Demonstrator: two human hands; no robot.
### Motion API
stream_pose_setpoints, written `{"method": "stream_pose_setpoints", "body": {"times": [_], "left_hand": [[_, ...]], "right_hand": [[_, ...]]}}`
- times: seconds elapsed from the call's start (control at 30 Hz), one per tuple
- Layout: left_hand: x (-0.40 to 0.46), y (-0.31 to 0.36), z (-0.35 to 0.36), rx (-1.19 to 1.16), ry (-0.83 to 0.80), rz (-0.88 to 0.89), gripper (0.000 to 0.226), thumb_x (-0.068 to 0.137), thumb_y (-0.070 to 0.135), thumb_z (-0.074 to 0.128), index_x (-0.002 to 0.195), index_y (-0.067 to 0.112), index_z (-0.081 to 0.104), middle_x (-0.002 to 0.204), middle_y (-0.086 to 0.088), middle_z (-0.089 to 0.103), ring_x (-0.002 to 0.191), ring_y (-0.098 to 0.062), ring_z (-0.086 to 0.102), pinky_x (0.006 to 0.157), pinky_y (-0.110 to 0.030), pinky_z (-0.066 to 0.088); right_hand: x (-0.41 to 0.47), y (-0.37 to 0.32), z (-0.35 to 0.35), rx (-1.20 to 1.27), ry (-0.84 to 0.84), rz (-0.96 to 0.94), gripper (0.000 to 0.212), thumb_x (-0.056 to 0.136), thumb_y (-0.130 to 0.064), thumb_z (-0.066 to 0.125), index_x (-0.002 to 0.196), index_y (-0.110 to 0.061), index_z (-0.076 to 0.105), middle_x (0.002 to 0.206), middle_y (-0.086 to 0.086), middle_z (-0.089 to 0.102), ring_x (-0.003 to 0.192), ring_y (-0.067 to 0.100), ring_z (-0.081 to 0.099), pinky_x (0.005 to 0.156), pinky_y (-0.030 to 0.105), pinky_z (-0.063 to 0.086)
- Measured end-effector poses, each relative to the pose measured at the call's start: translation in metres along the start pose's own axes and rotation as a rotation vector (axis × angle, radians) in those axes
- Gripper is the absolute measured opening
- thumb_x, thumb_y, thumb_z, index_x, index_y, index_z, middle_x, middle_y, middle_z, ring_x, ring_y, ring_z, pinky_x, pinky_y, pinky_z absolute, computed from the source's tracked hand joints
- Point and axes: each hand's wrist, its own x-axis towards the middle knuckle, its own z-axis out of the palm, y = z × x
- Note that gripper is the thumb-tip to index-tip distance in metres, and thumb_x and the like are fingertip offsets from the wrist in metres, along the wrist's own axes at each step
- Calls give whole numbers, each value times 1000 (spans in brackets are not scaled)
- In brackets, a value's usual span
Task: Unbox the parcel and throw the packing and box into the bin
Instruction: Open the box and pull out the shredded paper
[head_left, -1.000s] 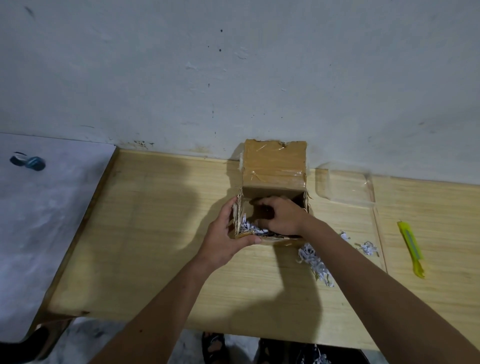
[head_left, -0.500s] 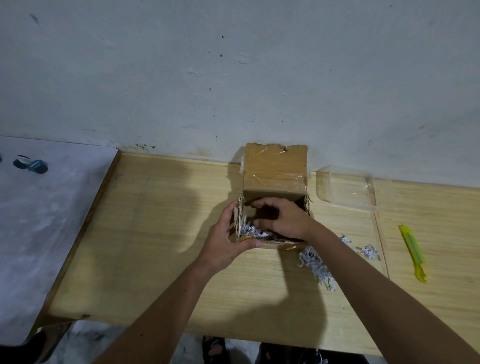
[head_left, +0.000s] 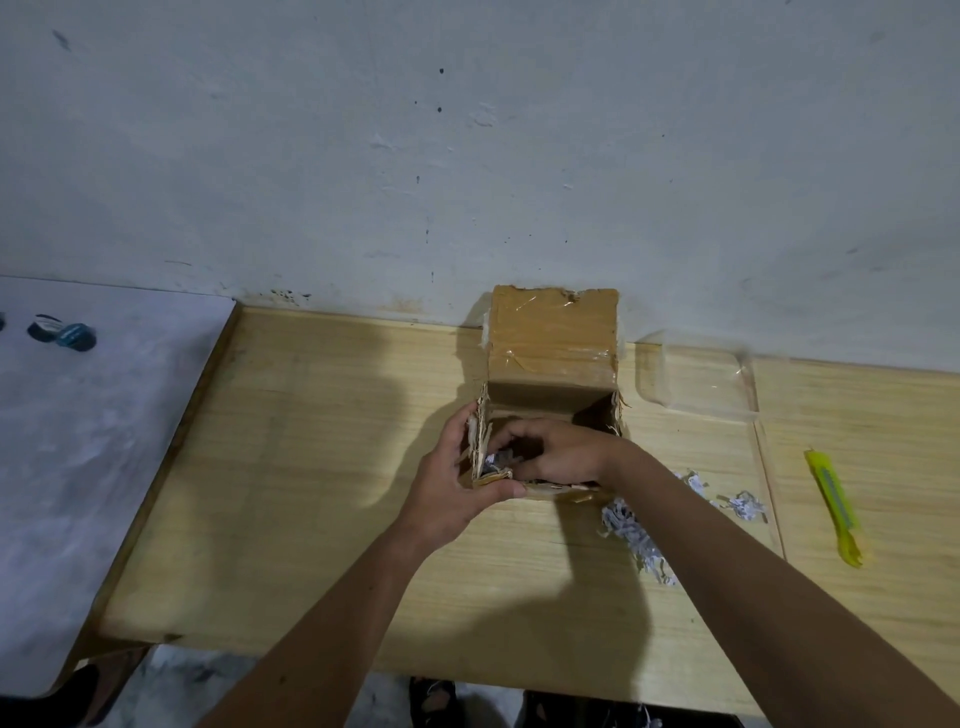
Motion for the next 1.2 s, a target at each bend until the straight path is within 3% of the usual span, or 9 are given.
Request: {"method": "stream_pose_setpoints", "body": {"times": [0.23, 0.37, 0.53, 0.63, 0.87, 1.03, 1.2], "left_hand": [[0, 4, 1, 7, 12, -2, 120, 58, 46, 101, 157, 43, 34, 148, 15, 59, 135, -9, 60, 115, -47, 50], [0, 3, 2, 15, 20, 2, 119, 58, 46, 101, 157, 43, 34, 148, 16, 59, 136, -10, 59, 116, -48, 49], [2, 2, 1, 36, 29, 2, 116, 62, 37, 101, 157, 39, 35, 150, 11, 58, 137, -14, 58, 114, -49, 50], [2, 0, 1, 35, 22, 4, 115, 66, 24, 101, 159, 32, 35, 150, 8, 58, 136, -13, 60, 114, -44, 51], [2, 3, 2, 4, 18, 26, 113, 69, 11, 98, 161, 27, 34, 145, 8, 63, 129, -7, 64, 109, -29, 53], [5, 8, 3, 15, 27, 32, 111, 69, 9, 97, 160, 27, 36, 138, 15, 67, 126, -4, 65, 108, -28, 53], [12, 11, 3, 31, 32, 30, 111, 69, 10, 98, 160, 29, 37, 136, 21, 67, 128, -2, 64, 111, -32, 52]], "right_hand": [[9, 10, 3, 90, -62, -78, 38, 90, 0, 72, 127, -8, 64, 132, 10, 67, 127, 23, 62, 115, 39, 45], [14, 13, 4, 41, -95, -74, 35, 93, -2, 70, 126, -11, 67, 131, 8, 68, 126, 24, 62, 114, 38, 46], [17, 10, 5, 68, -89, -95, 30, 91, 2, 71, 119, -8, 72, 124, 14, 72, 116, 26, 68, 111, 43, 50], [13, 8, 6, 129, -72, -100, 30, 90, 8, 69, 117, -3, 72, 121, 19, 73, 104, 18, 69, 105, 36, 53], [5, 6, 3, 162, -22, -118, 23, 87, 8, 73, 109, 0, 74, 98, 8, 75, 88, 12, 68, 87, 24, 55], [-9, 7, -9, 145, 138, -138, 14, 89, -6, 78, 103, -4, 77, 99, 12, 79, 85, 11, 71, 83, 27, 57], [-36, -1, -37, 190, 328, -183, 14, 90, -13, 78, 104, -11, 76, 101, 1, 80, 93, 12, 75, 93, 31, 58]]}}
